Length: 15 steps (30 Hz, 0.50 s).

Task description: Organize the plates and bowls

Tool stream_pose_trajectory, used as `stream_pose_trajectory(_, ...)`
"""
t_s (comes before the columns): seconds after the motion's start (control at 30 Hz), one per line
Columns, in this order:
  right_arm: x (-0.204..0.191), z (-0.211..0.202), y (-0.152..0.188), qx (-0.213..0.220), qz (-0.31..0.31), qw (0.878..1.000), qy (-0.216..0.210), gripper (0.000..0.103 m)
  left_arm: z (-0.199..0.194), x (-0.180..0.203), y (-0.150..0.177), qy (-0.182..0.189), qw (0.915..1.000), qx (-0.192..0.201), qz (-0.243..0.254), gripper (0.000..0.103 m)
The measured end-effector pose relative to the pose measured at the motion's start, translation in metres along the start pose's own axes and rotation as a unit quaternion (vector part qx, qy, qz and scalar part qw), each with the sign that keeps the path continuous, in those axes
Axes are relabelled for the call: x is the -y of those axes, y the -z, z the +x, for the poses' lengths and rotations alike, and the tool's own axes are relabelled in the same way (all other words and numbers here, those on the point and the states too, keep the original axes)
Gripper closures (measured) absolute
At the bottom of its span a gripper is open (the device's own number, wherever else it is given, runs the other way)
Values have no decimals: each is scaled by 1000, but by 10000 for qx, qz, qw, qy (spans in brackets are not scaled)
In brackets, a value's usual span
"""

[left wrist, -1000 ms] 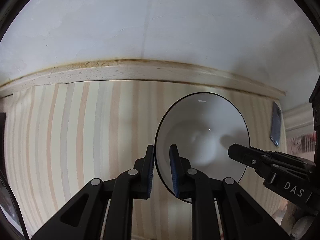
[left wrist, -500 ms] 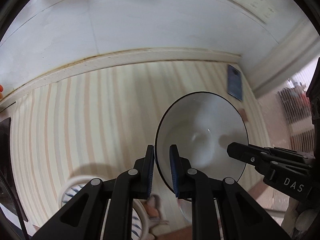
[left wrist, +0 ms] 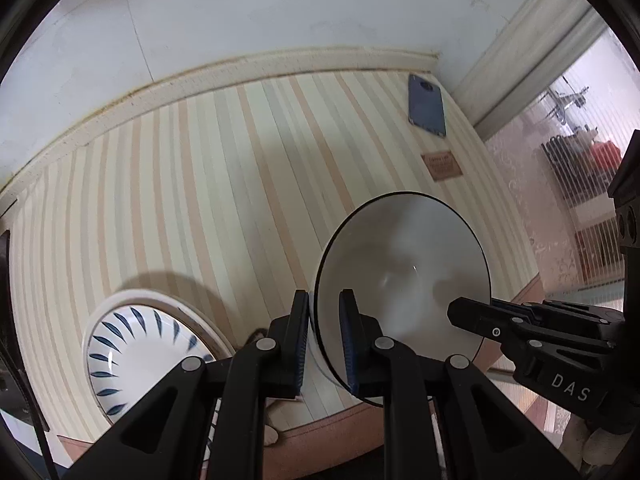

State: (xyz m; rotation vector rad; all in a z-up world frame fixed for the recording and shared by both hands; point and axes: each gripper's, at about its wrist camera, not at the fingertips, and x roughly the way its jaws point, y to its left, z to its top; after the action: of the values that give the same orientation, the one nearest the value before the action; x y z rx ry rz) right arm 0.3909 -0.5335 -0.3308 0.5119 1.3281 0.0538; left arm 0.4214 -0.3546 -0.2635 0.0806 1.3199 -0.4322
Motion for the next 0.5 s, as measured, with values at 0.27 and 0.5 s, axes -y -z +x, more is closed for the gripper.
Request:
stream_pose_trajectory(0.27, 15, 19, 16, -221, 90, 9997, 81, 89, 21, 8, 16, -39, 9996, -257, 118, 90)
stream_pose_trajectory(0.5, 26, 36, 18, -396, 116, 9990, 178, 89, 40, 12, 19, -113, 9986, -464, 218, 90)
